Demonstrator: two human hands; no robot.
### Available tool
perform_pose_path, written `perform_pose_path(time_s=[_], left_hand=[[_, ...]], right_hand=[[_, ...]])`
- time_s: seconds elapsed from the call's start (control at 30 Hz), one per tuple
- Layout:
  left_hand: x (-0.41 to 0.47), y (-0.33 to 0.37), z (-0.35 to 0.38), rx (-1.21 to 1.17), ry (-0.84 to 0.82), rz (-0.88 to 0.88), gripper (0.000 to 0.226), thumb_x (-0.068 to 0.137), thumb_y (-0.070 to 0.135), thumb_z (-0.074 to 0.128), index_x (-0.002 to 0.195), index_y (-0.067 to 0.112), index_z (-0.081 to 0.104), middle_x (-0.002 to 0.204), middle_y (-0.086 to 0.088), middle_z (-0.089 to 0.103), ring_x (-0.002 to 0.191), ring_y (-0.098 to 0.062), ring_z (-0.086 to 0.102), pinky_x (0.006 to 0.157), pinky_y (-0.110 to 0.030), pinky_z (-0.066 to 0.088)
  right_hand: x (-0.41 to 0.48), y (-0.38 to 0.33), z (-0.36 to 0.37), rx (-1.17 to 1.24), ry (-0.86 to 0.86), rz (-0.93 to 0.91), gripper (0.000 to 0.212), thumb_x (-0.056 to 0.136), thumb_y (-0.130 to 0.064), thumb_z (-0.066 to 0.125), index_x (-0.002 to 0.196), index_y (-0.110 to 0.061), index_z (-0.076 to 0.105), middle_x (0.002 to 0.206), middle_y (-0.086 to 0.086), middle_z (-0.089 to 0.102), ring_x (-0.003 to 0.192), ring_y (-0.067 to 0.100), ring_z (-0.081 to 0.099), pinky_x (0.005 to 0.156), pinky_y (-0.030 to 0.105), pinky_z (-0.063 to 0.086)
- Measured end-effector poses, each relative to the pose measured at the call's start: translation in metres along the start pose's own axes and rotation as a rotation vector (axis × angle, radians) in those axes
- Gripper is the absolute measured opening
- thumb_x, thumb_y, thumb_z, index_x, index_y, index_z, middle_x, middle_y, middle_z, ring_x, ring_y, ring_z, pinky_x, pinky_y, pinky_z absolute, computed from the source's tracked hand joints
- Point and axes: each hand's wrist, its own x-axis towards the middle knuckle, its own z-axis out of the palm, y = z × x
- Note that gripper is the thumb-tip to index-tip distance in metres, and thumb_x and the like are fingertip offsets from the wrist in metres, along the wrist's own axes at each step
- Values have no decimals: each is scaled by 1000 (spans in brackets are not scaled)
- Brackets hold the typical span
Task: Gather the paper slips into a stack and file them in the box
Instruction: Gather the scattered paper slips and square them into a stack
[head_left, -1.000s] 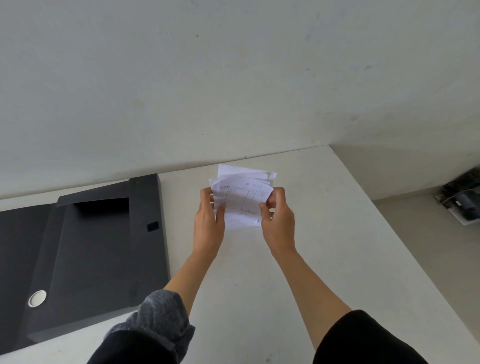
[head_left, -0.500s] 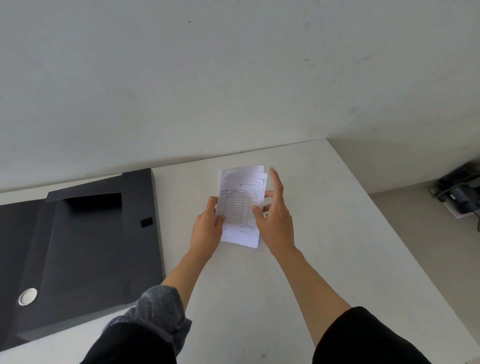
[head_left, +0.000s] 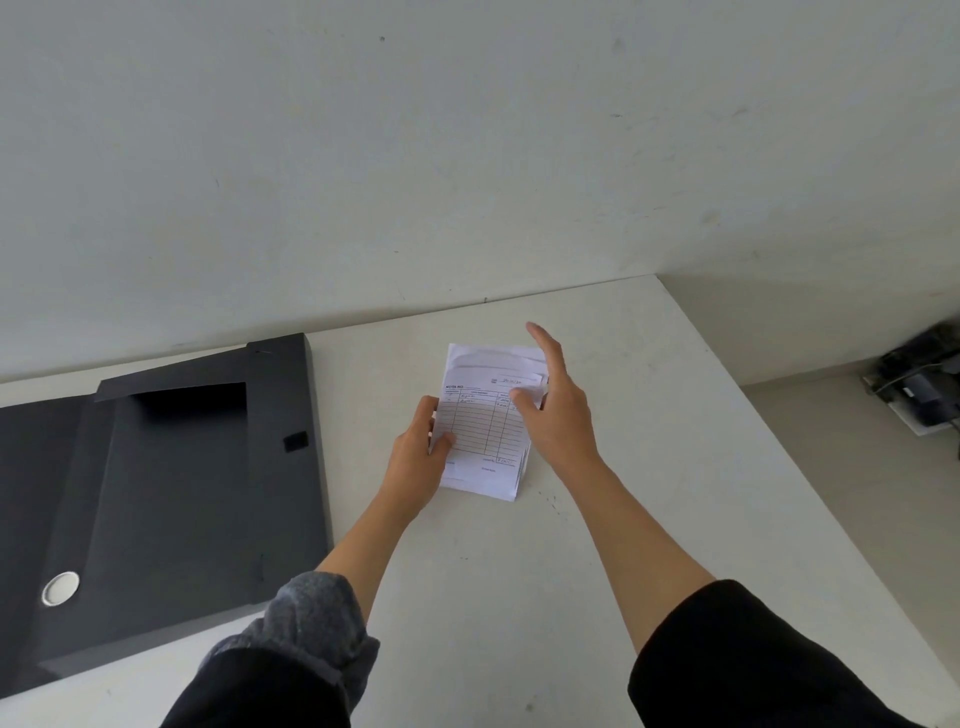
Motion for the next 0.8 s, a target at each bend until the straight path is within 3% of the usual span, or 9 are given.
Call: perform_pose_path(time_s=[0.1, 0.23, 0.33, 0.4, 0.53, 0.63, 0.73, 0.8], left_hand=[[3, 4, 0, -23, 40, 6, 17, 94, 5, 38, 108, 14, 41, 100, -3, 58, 79, -15, 55, 59, -20, 43], [9, 16, -4, -67, 126, 72, 12, 94, 5, 40, 103, 13, 39, 100, -1, 58, 82, -20, 56, 62, -20, 44], [17, 26, -5, -86, 160, 105, 22, 95, 7, 39, 116, 11, 39, 107, -2, 58, 91, -22, 55, 66, -26, 44], [20, 24, -5, -52, 154, 76, 26, 96, 9, 38, 122, 11, 35, 106, -6, 57, 90, -23, 53, 70, -30, 41], [16, 12, 2, 33, 121, 20, 17, 95, 7, 34, 112, 8, 37, 92, -16, 56, 79, -30, 51, 64, -35, 38], [17, 12, 5, 36, 120, -1, 23, 96, 9, 34, 118, 7, 41, 95, -11, 57, 82, -29, 51, 70, -35, 39], [25, 14, 3, 45, 123, -5, 16, 95, 10, 35, 107, 4, 43, 91, -15, 57, 77, -28, 48, 60, -35, 35], [27, 15, 0, 59, 121, -2, 14, 95, 10, 36, 104, 3, 43, 90, -17, 57, 75, -29, 48, 58, -34, 34]], right_hand=[[1, -5, -1, -92, 31, -73, 58, 89, -9, 51, 136, -39, 38, 105, 5, 58, 71, 16, 48, 68, 26, 43], [3, -20, -5, -74, 167, -235, 45, 92, -10, 51, 133, -28, 48, 103, 7, 56, 82, 14, 59, 71, 25, 51], [6, -26, -5, -69, 226, -302, 40, 93, -12, 51, 130, -24, 51, 106, 7, 56, 83, 18, 60, 74, 30, 56], [6, -25, -4, -106, 196, -294, 37, 93, -13, 50, 128, -24, 52, 107, 6, 56, 83, 20, 60, 74, 36, 57], [-1, -15, -1, -159, 83, -233, 40, 95, -15, 45, 133, -28, 44, 110, 4, 58, 90, 22, 62, 78, 39, 56], [-2, -18, -3, -170, 110, -245, 44, 97, -17, 44, 138, -32, 39, 116, 2, 51, 88, 20, 64, 71, 35, 57], [2, -21, -5, -240, 195, -293, 52, 94, -13, 48, 140, -35, 35, 125, 6, 43, 75, 21, 63, 57, 32, 57], [5, -20, -5, -294, 198, -303, 52, 93, -11, 49, 139, -35, 37, 127, 7, 42, 78, 21, 62, 54, 33, 57]])
